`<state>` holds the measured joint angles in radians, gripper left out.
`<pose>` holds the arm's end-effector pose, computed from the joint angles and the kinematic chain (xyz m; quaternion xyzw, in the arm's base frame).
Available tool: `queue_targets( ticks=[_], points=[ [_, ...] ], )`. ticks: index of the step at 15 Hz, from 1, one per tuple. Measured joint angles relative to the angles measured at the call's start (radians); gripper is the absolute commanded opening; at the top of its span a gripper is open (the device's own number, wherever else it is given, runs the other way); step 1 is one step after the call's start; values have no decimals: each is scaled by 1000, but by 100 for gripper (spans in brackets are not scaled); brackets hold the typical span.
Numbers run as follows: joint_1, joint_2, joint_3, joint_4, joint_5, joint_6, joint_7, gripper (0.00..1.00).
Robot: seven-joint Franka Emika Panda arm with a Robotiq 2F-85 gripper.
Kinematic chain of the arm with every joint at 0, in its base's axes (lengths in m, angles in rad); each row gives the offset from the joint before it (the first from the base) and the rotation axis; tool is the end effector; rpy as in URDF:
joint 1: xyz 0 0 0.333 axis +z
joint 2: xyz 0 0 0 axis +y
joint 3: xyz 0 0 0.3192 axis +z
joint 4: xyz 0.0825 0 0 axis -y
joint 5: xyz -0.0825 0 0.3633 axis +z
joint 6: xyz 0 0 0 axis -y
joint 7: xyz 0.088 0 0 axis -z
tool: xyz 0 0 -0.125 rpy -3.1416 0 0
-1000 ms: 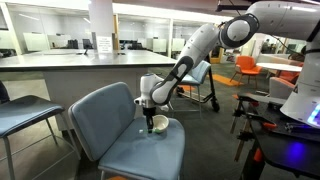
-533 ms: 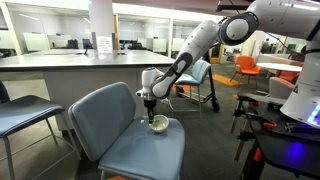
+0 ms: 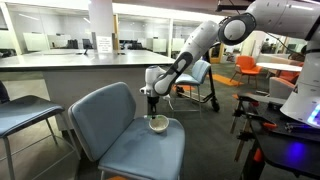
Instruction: Pick up the green marker from the seat and put it in the white bowl
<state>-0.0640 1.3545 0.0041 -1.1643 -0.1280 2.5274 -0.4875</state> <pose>0.6962 -0.0425 -0.0503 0.9647 0.2611 -0.0053 0.0350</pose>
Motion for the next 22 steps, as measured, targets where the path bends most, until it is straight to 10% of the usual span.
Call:
queue_targets(
  ticks=[1,5,6,10,22],
  points=[
    [-3,0,1,0,0,0,0,46],
    [-5,-2,4,0,0,0,0,58],
    [-5,-4,5,0,0,0,0,78],
    [-4,-13,7,-3,0,1,0,99],
    [53,-191,8,-84,39,-343,313,100]
  ],
)
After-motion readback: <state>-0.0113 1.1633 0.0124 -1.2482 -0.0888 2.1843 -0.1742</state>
